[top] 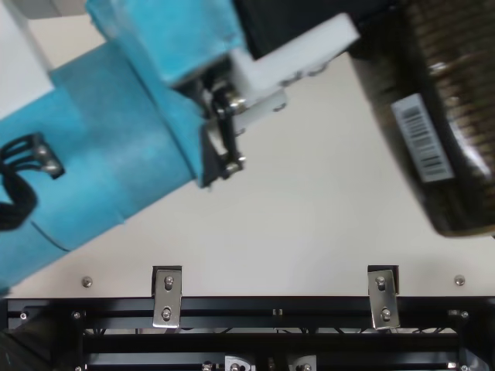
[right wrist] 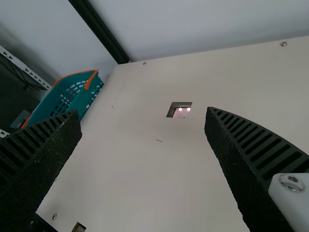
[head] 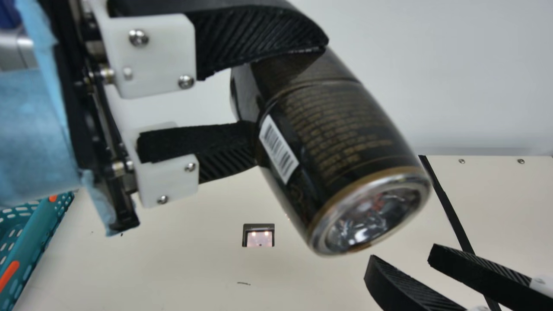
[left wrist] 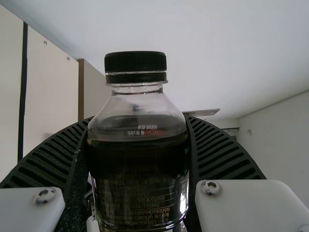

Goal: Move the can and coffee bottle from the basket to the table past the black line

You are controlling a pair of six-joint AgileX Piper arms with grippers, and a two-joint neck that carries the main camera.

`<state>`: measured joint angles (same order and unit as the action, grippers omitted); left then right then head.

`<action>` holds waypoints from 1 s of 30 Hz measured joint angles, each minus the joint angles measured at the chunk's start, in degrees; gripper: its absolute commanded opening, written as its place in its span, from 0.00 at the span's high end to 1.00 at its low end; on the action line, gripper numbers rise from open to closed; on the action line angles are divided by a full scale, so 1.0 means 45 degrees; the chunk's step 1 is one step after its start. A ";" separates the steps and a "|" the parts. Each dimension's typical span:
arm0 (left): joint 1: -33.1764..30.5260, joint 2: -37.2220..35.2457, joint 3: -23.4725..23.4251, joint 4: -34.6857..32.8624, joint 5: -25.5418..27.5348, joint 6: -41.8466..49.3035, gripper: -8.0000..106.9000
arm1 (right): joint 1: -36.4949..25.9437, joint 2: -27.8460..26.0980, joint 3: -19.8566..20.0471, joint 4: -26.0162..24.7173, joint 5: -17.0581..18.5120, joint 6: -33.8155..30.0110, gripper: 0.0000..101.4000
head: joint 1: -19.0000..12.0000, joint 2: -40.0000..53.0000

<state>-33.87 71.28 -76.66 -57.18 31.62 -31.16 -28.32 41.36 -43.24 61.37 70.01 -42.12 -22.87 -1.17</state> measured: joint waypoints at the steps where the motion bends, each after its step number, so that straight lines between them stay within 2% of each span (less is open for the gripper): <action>1: -0.0138 0.0098 -0.0048 0.0171 -0.0125 -0.0068 0.84 | 0.0000 0.0000 0.0000 0.0000 0.0000 0.0000 0.00 | 0.0000 0.0000; 9: -0.1374 0.0494 0.0060 0.2116 -0.2299 -0.1390 0.84 | 0.0000 0.0000 0.0000 0.0000 0.0000 0.0000 0.00 | 0.0000 0.0000; 14: -0.1511 0.0494 0.0341 0.3397 -0.3496 -0.2324 0.84 | 0.0000 0.0000 0.0000 0.0000 0.0000 0.0000 0.00 | -0.0065 0.0000; 30: -0.1511 0.0494 0.0341 0.3454 -0.3549 -0.2345 0.84 | 0.0000 0.0000 0.0000 0.0000 0.0000 0.0000 0.00 | -0.0065 0.0000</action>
<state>-40.67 73.51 -75.13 -41.64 15.65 -41.71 -28.32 41.36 -43.24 61.37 70.01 -42.12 -23.17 -1.17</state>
